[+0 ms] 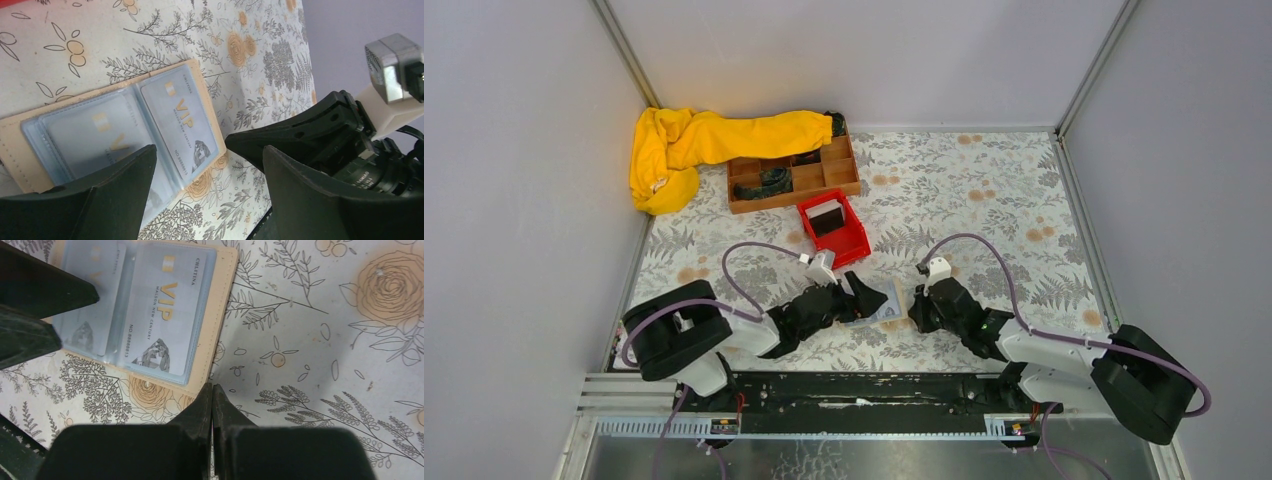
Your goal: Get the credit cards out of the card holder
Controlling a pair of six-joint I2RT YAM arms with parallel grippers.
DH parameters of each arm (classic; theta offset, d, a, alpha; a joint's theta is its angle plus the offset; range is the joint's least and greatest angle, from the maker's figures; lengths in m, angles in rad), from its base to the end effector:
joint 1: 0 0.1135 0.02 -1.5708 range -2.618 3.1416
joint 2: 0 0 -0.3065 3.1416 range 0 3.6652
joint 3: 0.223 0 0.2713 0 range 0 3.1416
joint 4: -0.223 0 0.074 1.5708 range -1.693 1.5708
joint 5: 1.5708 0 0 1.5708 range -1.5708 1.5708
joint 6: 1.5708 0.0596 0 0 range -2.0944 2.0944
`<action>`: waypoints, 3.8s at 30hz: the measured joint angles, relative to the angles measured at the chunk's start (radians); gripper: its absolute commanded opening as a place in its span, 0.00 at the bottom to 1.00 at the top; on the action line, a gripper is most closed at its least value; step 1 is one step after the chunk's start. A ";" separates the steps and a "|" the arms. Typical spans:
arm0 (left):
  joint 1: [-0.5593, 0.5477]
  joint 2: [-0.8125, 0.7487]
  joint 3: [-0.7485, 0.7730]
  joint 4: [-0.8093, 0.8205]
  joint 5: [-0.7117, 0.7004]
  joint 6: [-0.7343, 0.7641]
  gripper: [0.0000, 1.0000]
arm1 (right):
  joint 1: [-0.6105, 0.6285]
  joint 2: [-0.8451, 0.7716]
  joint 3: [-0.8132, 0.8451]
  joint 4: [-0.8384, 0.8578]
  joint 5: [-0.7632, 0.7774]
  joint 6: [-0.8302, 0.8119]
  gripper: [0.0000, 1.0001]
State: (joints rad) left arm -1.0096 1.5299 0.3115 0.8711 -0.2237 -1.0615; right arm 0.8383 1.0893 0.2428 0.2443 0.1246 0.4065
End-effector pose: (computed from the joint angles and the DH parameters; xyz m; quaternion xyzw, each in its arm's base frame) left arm 0.1599 -0.2294 0.1472 -0.0852 0.8116 -0.4443 0.3697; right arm 0.1446 0.1497 0.1513 -0.1609 0.8690 0.2261 0.4097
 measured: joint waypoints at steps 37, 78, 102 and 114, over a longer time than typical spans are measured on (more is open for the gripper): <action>0.058 0.148 -0.022 0.199 0.120 -0.093 0.83 | 0.024 0.137 0.104 -0.004 0.013 -0.028 0.00; 0.086 0.146 -0.045 0.222 0.135 -0.097 0.83 | 0.024 0.243 0.126 0.139 -0.067 0.008 0.00; 0.103 0.275 -0.056 0.450 0.253 -0.043 0.75 | 0.024 0.255 0.119 0.176 -0.074 0.018 0.00; 0.109 0.321 -0.007 0.434 0.270 -0.044 0.60 | 0.024 0.260 0.119 0.190 -0.079 0.018 0.00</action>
State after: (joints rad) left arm -0.9009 1.8511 0.3046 1.3052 0.0467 -1.1053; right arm 0.8619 1.3495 0.3614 0.4343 0.0456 0.4248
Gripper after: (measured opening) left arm 0.646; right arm 0.011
